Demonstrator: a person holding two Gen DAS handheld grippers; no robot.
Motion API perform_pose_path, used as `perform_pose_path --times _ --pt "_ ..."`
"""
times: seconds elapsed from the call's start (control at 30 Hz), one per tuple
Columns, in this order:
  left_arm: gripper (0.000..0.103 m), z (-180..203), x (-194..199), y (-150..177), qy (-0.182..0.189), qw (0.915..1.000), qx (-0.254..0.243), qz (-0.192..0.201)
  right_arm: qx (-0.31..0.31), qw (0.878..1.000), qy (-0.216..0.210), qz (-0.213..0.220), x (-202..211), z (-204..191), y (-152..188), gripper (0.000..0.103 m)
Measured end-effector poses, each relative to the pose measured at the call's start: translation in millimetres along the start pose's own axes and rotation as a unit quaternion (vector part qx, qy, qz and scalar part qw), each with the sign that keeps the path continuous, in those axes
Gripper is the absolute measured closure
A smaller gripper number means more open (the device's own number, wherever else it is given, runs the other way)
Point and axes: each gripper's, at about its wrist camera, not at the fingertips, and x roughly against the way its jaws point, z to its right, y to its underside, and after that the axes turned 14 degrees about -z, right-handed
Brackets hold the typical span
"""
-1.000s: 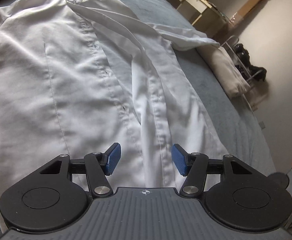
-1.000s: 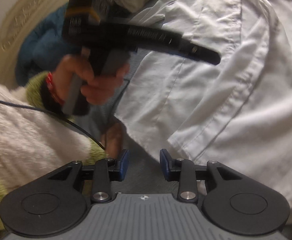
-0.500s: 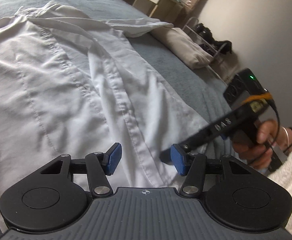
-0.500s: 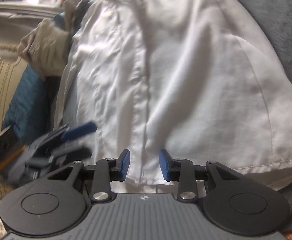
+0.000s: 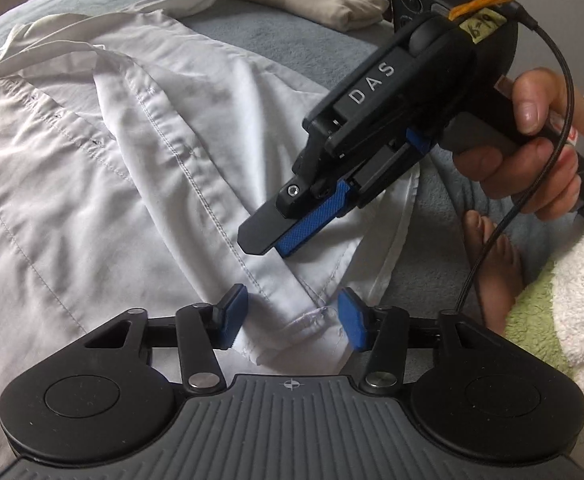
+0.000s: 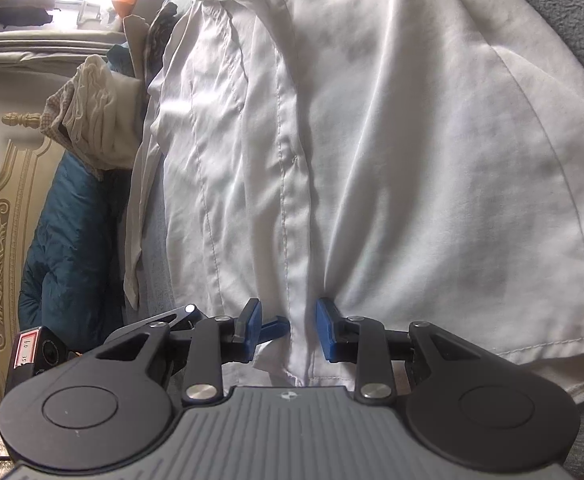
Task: Fold clothes
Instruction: 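Pinch the shirt placket with the left gripper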
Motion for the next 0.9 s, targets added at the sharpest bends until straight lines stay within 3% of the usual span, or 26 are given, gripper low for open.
perform_pose_path --times 0.07,0.2,0.27,0.4,0.5,0.6,0.7,0.83,0.9 --pt "0.064 -6.9 3.4 1.9 0.008 0.9998 0.02 0.004 0.001 1.0 -0.002 0.0 -0.5 -0.5 -0.6 0.071" --pt "0.085 -29.5 8.7 6.3 0.039 0.995 0.092 0.011 -0.001 1.0 -0.006 0.0 -0.1 0.6 -2.0 0.071" --pt "0.087 -43.6 11.1 10.1 0.067 0.9885 0.134 0.016 -0.001 1.0 -0.006 0.0 -0.8 0.4 -3.2 0.071" --pt "0.085 -53.1 14.5 16.5 0.093 0.9816 0.166 0.019 0.001 1.0 -0.01 -0.002 -3.4 -2.3 -7.3 0.071" --pt "0.068 -46.9 18.7 16.0 0.09 0.9834 0.155 0.025 0.007 1.0 -0.02 -0.007 -7.5 -8.4 -11.4 0.07" --pt "0.057 -40.6 22.8 12.0 0.075 0.9867 0.14 0.032 0.021 0.999 -0.027 -0.019 -14.2 -19.9 -17.2 0.07" --pt "0.056 -41.3 24.1 7.4 0.066 0.9871 0.143 0.03 0.041 0.998 -0.034 -0.029 -19.7 -34.7 -22.1 0.07" --pt "0.056 -53.5 24.2 8.7 0.063 0.9815 0.178 0.031 0.071 0.996 -0.04 -0.04 -26.5 -55.7 -27.9 0.07" --pt "0.064 -61.0 23.5 12.6 0.067 0.9771 0.2 0.033 0.076 0.995 -0.038 -0.045 -30.0 -60.3 -30.4 0.07"
